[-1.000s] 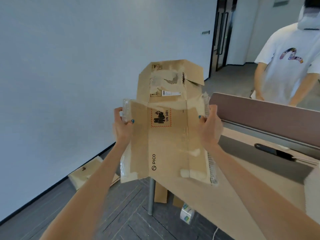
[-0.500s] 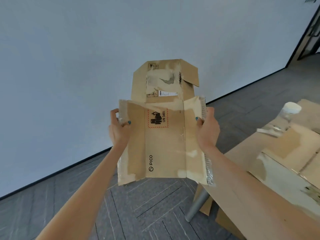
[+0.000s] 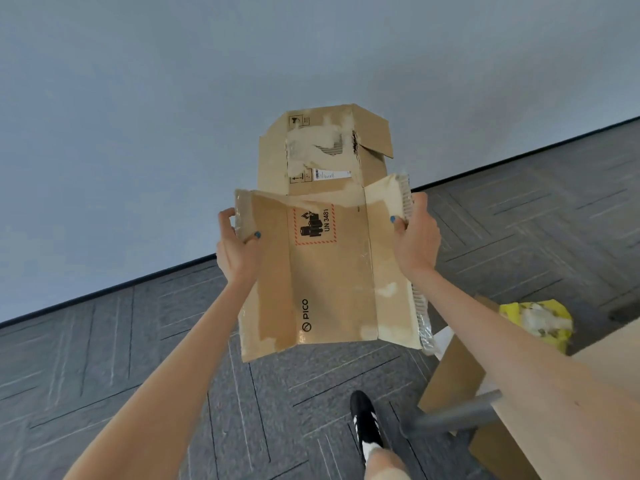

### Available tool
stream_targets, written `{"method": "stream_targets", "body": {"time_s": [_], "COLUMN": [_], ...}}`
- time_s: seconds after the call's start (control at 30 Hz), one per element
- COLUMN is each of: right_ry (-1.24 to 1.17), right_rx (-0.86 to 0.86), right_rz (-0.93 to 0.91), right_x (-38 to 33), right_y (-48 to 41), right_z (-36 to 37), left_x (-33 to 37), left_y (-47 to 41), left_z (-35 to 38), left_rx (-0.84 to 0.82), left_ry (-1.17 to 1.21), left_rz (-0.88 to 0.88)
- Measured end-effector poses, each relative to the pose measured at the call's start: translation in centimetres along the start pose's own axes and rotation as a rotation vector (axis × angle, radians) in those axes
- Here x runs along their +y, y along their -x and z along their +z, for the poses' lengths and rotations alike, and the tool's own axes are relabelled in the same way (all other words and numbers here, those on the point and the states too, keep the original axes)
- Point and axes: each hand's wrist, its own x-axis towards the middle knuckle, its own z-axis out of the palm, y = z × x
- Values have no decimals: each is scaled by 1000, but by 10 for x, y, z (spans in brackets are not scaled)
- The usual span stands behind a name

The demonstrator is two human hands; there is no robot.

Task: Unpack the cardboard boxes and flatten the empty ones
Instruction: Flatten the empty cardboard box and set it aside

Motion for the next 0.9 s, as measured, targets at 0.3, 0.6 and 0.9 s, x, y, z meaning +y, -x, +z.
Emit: {"method": "stream_targets", "body": {"time_s": [0.3,0.6,0.9], "right_ry": [-92,-142,-137], "right_rx": [-249,-291,-333], "right_rz": [50,22,-24], "right_x": [135,285,345], "right_y": [-61,-82,-104], "right_z": [230,461,609], "left_x": [-182,-382,-515], "left_y": [-98,-169,-229], "left_z": [156,299,367], "left_rx": [80,126,176], "left_ry": [-136,-163,-172], "left_rz": [-48,-99,-199]}}
